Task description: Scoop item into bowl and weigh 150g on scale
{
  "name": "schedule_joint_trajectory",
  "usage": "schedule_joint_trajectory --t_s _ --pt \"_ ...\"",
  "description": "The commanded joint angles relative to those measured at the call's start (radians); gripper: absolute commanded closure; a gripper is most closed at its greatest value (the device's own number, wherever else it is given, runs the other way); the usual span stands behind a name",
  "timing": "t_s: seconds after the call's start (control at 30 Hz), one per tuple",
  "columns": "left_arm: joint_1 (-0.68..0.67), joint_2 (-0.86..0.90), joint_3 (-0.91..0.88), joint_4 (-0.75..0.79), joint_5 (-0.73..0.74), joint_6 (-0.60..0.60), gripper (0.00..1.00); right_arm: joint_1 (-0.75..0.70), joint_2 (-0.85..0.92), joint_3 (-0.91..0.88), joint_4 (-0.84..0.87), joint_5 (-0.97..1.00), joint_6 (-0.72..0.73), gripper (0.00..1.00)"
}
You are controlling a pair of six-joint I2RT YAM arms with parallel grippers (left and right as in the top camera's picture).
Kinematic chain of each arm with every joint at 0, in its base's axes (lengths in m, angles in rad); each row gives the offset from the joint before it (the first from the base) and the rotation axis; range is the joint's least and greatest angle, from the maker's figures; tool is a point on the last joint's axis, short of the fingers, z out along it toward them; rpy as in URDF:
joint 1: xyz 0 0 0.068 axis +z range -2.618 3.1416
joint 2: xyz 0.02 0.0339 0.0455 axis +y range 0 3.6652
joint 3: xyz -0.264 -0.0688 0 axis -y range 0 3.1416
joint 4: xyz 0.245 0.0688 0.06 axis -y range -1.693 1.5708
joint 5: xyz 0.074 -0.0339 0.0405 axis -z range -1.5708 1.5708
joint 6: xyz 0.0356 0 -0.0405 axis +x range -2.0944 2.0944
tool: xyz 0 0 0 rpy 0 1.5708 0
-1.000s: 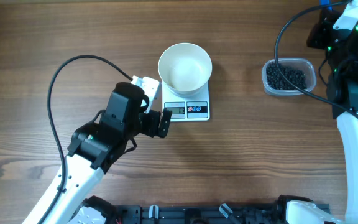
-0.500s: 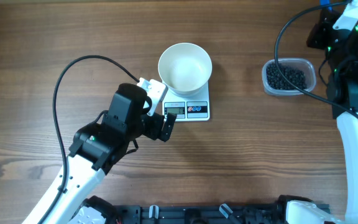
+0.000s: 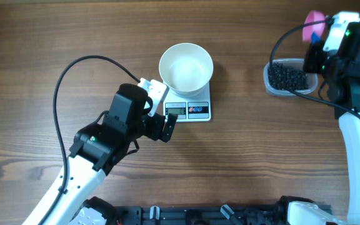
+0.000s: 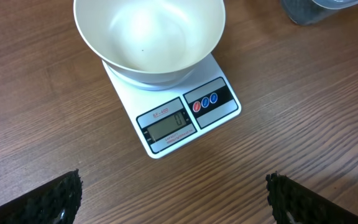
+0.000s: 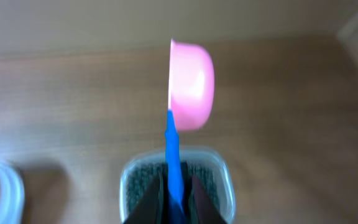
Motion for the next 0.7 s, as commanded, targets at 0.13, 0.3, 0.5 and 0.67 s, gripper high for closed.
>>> schedule_joint_trajectory --t_s 0.13,0.3,0.5,0.67 --pt "-0.004 0.003 -0.003 0.003 0.016 0.019 0.00 -0.002 0.011 -0.048 -0.147 0.000 -0.122 0.96" --pt "-0.004 0.003 -0.003 0.003 0.016 0.019 0.00 -0.010 0.083 -0.049 -0.156 0.055 -0.258 0.96" --pt "-0.004 0.003 -0.003 0.003 0.016 0.019 0.00 -0.069 0.175 -0.049 -0.168 0.070 -0.311 0.96" --pt "-0.004 0.003 -0.003 0.003 0.016 0.019 0.00 -0.070 0.226 -0.050 -0.171 0.070 -0.315 0.96"
